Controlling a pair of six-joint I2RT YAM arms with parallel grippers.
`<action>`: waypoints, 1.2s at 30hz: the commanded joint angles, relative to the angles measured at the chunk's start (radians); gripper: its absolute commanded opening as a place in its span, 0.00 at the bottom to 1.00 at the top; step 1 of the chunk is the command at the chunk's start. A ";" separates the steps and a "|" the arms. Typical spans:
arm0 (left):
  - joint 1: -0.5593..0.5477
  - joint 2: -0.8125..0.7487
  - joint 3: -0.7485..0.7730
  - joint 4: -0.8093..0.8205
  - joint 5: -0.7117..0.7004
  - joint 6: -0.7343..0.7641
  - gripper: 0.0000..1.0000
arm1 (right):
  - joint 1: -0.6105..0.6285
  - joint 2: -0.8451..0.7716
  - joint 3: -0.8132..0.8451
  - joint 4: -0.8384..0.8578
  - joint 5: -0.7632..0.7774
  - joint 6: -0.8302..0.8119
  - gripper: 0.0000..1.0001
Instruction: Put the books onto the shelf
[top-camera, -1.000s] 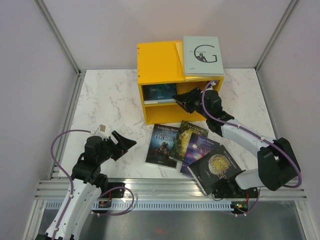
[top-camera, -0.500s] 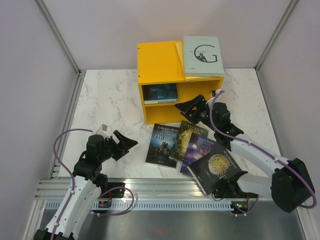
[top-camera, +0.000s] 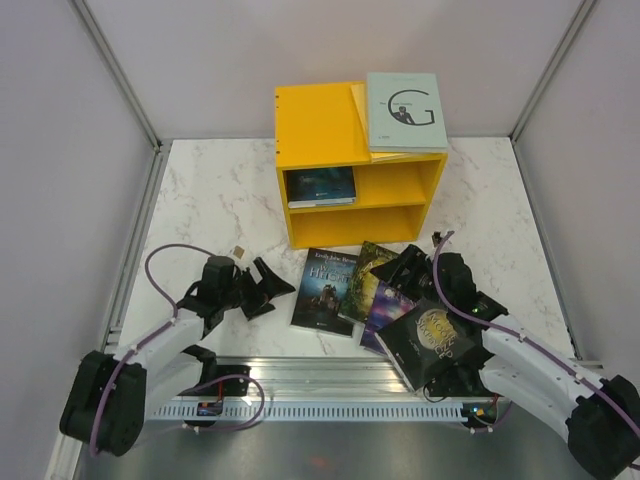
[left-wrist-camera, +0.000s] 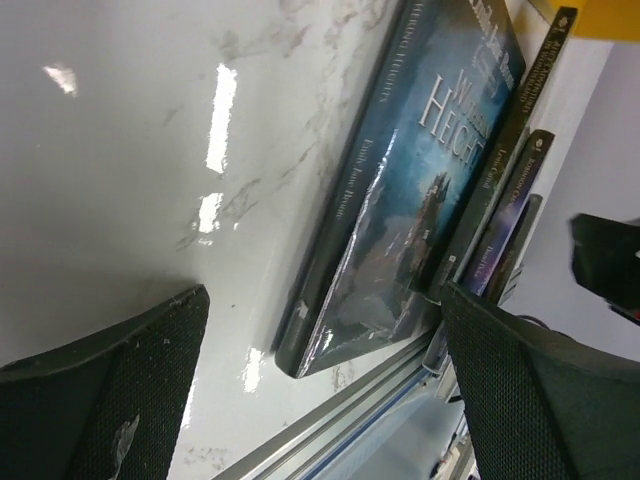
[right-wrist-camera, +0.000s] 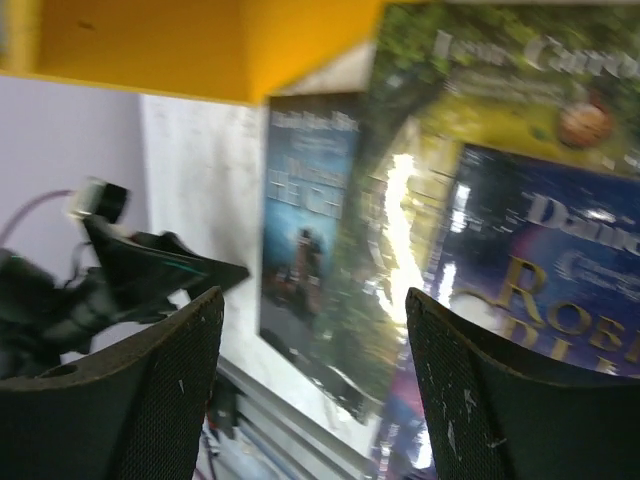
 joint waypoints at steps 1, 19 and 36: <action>-0.063 0.139 0.013 0.202 -0.004 0.027 1.00 | 0.003 0.039 -0.045 -0.003 0.027 -0.048 0.77; -0.320 0.774 0.003 0.851 0.129 -0.069 0.86 | 0.015 0.407 -0.269 0.401 0.001 -0.006 0.67; -0.317 0.222 -0.006 0.450 -0.005 -0.031 0.02 | 0.064 0.047 -0.206 0.061 0.107 -0.058 0.78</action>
